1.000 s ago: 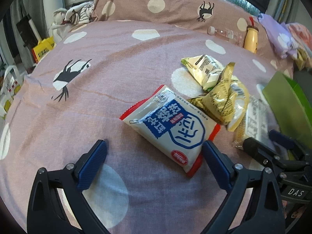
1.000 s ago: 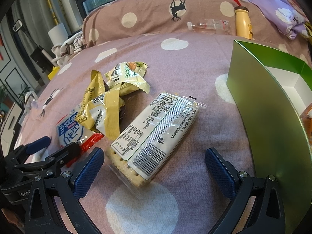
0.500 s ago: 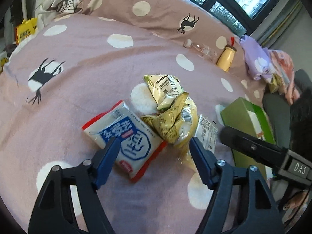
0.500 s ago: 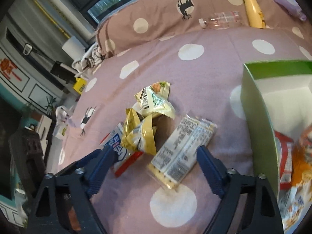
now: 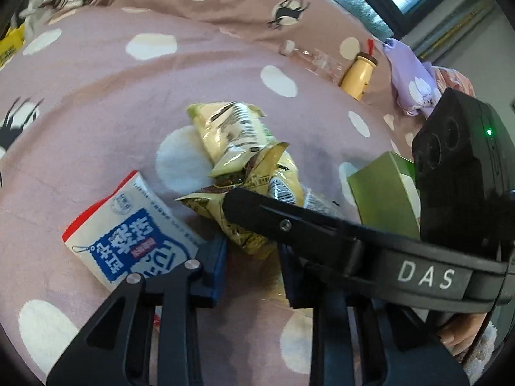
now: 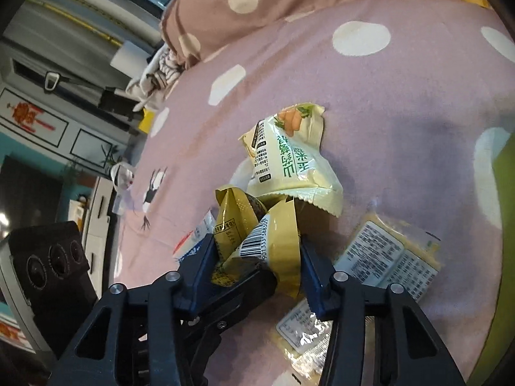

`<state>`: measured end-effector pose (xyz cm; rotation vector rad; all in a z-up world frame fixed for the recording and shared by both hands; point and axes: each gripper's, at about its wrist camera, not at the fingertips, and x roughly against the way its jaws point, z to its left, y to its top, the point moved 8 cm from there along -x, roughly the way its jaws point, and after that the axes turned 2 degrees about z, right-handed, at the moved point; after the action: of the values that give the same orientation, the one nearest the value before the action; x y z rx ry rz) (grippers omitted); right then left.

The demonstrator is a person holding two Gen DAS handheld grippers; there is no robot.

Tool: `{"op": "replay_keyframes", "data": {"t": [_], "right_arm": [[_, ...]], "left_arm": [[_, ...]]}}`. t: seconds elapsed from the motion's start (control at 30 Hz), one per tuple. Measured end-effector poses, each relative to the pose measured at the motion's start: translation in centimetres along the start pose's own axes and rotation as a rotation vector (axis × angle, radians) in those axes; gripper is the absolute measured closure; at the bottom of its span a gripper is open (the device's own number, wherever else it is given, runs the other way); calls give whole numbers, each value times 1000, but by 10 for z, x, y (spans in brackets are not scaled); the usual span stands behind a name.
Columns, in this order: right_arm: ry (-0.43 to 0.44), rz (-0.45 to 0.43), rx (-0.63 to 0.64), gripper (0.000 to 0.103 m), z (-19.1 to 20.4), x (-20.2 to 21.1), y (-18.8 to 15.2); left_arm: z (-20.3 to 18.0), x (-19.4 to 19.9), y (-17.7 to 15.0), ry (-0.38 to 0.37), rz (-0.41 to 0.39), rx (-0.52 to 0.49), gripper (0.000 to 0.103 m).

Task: Organize snacks
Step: 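Grasp the gold-yellow packet with the right gripper, then carry the gold-yellow packet over the green box and open the right gripper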

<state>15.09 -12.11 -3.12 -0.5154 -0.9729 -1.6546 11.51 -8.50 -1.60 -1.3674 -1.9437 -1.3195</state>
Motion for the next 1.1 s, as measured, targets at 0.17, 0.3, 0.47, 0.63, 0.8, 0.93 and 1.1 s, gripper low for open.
{"op": "replay_keyframes", "data": {"t": [0.17,0.3,0.47,0.63,0.8,0.93,1.1], "right_arm": [[6,-124,16,52,15,55,4],[-15,-245,19,52,17,115,2],[-63,-332,-31,52,-3,165,-5],[-104,-383,-123,51,-51,202,-19],[-133,-379,-241,50,-105,221,-27],[-147,-377,-316,50,-133,222,-29],[-198,-344,-390,50,-158,218,-35]], "left_arm": [[-40,29,11,-25,-78,-91,77],[-92,51,16,-69,-118,-204,77],[-154,48,6,-134,-83,-334,76],[-202,15,-9,-177,-13,-398,76],[-229,-21,-18,-190,58,-414,76],[-240,-42,-24,-192,102,-424,76],[-244,-63,-33,-199,159,-398,76]]}}
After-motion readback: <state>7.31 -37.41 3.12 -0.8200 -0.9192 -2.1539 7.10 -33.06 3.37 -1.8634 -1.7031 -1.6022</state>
